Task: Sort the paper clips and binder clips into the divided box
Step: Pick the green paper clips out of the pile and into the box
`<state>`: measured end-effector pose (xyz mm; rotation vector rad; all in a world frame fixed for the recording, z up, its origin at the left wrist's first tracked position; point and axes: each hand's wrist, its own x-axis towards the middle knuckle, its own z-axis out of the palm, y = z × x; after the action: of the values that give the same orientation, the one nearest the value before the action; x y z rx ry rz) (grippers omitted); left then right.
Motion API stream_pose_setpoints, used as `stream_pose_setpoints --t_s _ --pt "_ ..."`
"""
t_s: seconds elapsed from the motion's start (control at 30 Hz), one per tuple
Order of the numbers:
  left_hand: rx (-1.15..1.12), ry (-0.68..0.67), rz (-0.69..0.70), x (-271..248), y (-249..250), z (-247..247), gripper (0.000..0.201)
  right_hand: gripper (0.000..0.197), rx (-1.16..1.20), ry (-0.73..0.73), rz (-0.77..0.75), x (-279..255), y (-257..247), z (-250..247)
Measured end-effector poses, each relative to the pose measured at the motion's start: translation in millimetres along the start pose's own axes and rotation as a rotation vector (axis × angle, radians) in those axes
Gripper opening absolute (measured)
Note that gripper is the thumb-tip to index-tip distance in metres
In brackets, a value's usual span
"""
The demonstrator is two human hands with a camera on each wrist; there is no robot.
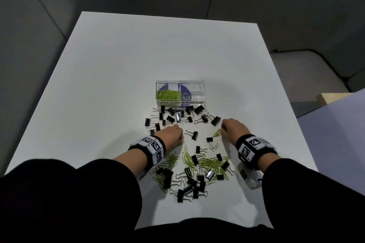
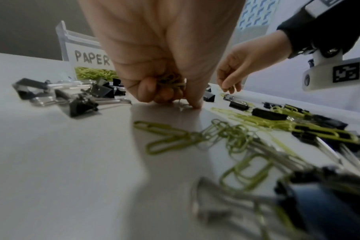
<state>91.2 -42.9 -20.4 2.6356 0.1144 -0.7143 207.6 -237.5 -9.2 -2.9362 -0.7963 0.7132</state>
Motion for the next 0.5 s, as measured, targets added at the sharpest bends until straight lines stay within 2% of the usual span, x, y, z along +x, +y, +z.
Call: stream_pose_setpoints --t_s 0.1,0.2,0.37,0.5 --pt "-0.01 -0.005 0.004 -6.9 -5.2 2.5 0.019 0.022 0.029 -0.012 -0.006 -11.1 -4.4 12.2" --pt "-0.092 0.01 -0.026 -18.1 -13.3 2.4 0.01 0.023 0.016 0.001 -0.073 -21.0 -19.2 21.0" --pt "-0.145 0.059 -0.04 -41.0 -32.0 5.1 0.027 0.023 -0.038 -0.042 -0.199 -35.8 -37.5 28.9" --pt "-0.164 0.079 -0.073 -52.1 -46.0 11.8 0.022 0.027 0.029 0.117 -0.211 -30.1 -28.9 20.9"
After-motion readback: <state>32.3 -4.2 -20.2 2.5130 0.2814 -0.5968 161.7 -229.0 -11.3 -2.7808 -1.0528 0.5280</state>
